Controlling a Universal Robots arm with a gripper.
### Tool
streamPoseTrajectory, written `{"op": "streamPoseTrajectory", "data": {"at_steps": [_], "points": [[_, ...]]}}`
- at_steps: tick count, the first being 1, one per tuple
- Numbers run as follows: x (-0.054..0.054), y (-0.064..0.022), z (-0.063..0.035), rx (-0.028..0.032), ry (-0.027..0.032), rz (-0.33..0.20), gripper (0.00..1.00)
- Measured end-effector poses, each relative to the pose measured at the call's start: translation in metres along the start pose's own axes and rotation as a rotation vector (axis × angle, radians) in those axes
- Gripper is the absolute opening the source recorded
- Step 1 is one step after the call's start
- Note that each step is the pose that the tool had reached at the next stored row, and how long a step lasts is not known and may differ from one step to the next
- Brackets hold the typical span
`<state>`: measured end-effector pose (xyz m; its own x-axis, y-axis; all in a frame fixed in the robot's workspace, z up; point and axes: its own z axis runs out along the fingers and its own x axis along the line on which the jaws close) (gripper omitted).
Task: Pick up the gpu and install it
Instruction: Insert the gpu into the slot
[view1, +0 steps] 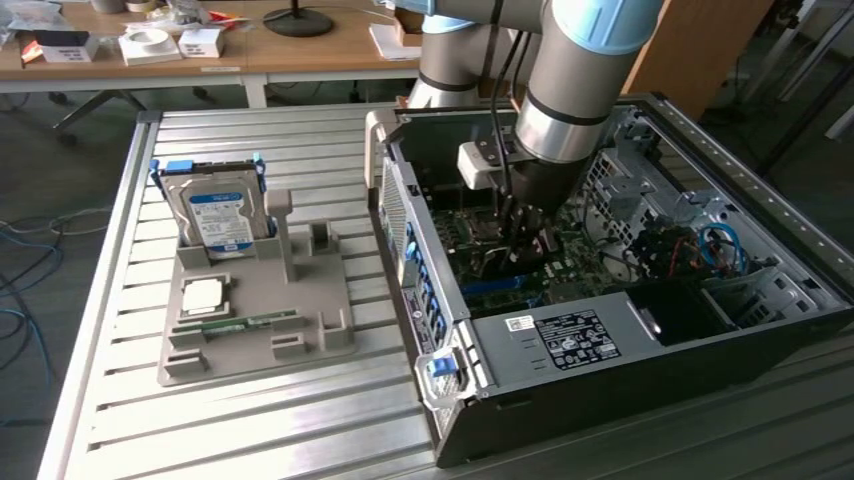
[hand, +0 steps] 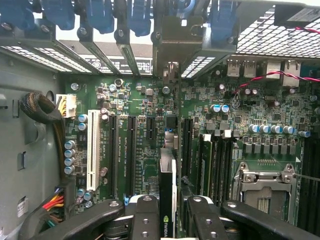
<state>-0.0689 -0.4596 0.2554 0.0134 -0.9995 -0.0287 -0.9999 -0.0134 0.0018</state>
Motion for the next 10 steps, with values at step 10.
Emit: {"op": "streamPoseTrajectory", "data": {"at_steps": [10], "points": [[-0.0001, 0.0000, -0.0014, 0.0003, -0.0001, 0.000, 0.26]]}}
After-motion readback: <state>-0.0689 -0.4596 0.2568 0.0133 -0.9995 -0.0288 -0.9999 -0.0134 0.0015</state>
